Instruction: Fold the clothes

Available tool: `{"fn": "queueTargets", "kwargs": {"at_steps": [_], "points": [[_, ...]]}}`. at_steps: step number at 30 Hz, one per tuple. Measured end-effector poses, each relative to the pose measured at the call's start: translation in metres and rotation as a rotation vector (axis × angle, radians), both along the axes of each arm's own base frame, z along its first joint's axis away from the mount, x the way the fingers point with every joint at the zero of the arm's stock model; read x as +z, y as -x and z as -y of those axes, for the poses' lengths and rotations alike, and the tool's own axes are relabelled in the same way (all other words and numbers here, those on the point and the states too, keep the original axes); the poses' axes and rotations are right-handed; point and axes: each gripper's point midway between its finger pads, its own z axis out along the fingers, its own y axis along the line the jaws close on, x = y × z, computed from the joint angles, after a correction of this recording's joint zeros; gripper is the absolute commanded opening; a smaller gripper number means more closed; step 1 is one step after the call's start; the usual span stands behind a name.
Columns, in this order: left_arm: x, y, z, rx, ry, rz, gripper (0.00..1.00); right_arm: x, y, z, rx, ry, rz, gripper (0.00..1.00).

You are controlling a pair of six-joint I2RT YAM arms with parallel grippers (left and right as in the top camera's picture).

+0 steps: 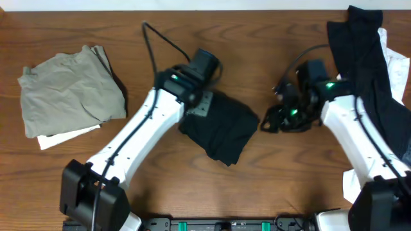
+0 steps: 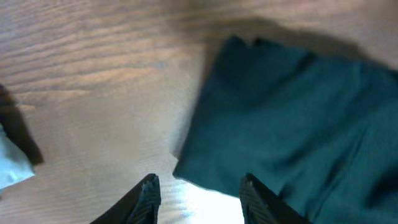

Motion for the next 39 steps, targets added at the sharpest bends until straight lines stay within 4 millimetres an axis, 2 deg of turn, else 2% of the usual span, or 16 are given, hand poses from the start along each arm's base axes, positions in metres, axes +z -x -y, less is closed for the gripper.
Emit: {"fn": "queueTargets", "kwargs": {"at_steps": [4,9,16,18,21,23,27,30,35,39], "points": [[-0.005,-0.016,-0.007,0.017,0.036,0.006,0.47,-0.022,0.024,-0.039,0.074,-0.132,-0.028,0.54],[-0.035,-0.024,-0.014,-0.003,0.007,-0.06,0.47,-0.033,0.044,-0.073,0.119,-0.221,-0.045,0.54],[-0.081,-0.018,-0.002,-0.083,0.022,-0.191,0.47,-0.034,0.056,-0.098,0.135,-0.243,-0.061,0.5],[-0.09,-0.016,0.0,-0.094,0.026,-0.216,0.47,-0.036,0.058,-0.1,0.134,-0.227,-0.066,0.43],[-0.097,-0.014,0.001,-0.101,0.03,-0.238,0.47,-0.038,0.062,-0.103,0.134,-0.206,-0.072,0.11],[-0.1,-0.013,0.002,-0.102,0.031,-0.249,0.47,-0.039,0.063,-0.104,0.133,-0.196,-0.075,0.03],[-0.109,-0.011,0.002,-0.102,0.025,-0.275,0.47,-0.043,0.067,-0.1,0.122,-0.163,-0.093,0.01],[-0.118,-0.008,0.001,-0.1,0.017,-0.3,0.47,-0.047,0.08,-0.094,0.118,-0.116,-0.143,0.02],[-0.122,0.0,-0.001,-0.1,0.014,-0.335,0.47,-0.052,0.113,-0.079,0.136,-0.025,-0.27,0.09],[-0.123,0.005,-0.002,-0.099,0.011,-0.353,0.47,-0.057,0.12,-0.068,0.144,0.029,-0.286,0.14]]}}
